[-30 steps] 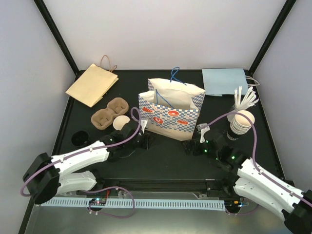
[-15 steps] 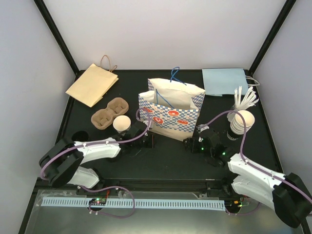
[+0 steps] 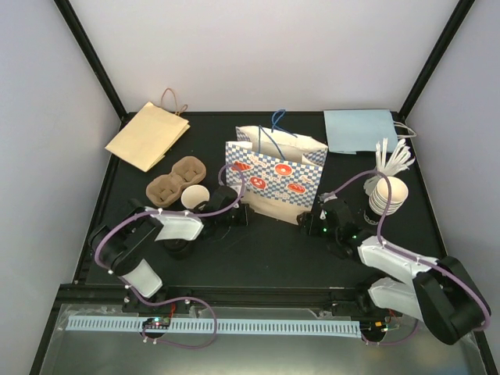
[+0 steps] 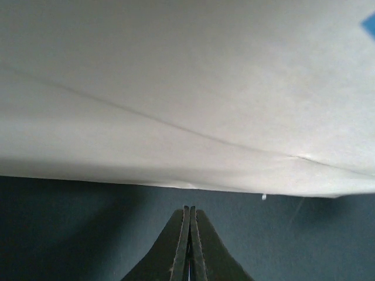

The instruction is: Pack the takeout coffee

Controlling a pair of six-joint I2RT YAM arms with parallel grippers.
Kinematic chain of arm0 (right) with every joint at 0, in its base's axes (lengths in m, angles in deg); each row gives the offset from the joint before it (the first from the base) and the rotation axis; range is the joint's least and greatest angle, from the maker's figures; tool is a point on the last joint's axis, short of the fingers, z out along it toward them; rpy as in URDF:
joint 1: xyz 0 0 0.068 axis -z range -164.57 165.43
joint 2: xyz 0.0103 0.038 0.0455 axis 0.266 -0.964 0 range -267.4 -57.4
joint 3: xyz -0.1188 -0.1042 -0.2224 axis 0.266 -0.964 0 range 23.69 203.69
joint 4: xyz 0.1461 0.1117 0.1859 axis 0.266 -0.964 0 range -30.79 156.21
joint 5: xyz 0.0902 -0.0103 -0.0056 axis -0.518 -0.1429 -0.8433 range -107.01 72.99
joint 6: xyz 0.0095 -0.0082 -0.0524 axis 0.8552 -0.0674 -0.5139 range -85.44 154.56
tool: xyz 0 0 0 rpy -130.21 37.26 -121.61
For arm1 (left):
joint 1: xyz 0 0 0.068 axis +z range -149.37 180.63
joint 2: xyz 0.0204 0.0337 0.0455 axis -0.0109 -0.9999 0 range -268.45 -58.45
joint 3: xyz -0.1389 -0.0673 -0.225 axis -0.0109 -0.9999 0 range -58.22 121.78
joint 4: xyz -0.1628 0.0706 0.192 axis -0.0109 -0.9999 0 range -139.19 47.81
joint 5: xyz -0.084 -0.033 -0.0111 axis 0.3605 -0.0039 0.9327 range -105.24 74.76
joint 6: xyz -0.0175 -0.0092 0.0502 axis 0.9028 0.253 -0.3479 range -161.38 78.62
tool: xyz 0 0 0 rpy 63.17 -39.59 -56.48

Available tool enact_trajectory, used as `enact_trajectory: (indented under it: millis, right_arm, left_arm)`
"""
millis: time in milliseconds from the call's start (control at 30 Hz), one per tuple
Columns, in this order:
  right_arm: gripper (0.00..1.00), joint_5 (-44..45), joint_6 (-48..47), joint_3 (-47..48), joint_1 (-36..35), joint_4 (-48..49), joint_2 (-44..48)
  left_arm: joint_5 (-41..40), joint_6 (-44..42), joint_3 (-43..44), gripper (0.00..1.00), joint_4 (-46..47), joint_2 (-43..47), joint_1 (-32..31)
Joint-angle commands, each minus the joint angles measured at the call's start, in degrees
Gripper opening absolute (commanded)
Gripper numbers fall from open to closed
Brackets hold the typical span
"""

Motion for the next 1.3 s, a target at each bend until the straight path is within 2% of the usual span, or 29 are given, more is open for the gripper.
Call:
enact_trajectory:
  millis: [0, 333, 467, 533, 600, 700, 900, 1267]
  right_arm:
    - [0.83, -0.29, -2.94, 3.17, 1.44, 4.16, -4.24]
    - [0.84, -1.01, -5.37, 8.32, 3.19, 5.04, -12.91]
    - [0.84, -0.97, -6.04, 8.83, 3.3, 4.39, -12.65]
    - [0.89, -1.1, -6.31, 8.89, 3.3, 3.4, -11.46]
    - [0.95, -1.02, -6.5, 8.95, 3.3, 1.83, -9.88]
    - [0.98, -0.85, -6.99, 9.33, 3.3, -1.55, -6.53]
    - [1.0, -0.27, -8.11, 11.64, 3.3, -9.21, 0.01]
    - [1.0, 2.87, -7.22, 16.94, 3.26, -19.2, 3.56]
  left_arm:
    - [1.77, -2.16, 5.55, 0.02, 4.6, -3.86, 1.61]
    - [2.22, -4.27, 12.85, 0.02, 3.15, -10.5, 3.18]
    - [2.31, -5.13, 13.63, 0.02, 2.77, -10.69, 3.57]
    - [2.0, -5.74, 13.7, 0.02, 1.48, -9.57, 3.59]
    - [1.82, -5.98, 13.83, 0.02, -0.67, -7.37, 3.65]
    - [1.49, -6.11, 13.09, 0.02, -3.68, -3.03, 3.52]
    - [-0.45, -7.96, 11.88, 0.09, -13.14, 6.02, 3.65]
    - [-6.01, -13.04, 11.03, 0.22, -32.81, 24.75, 4.18]
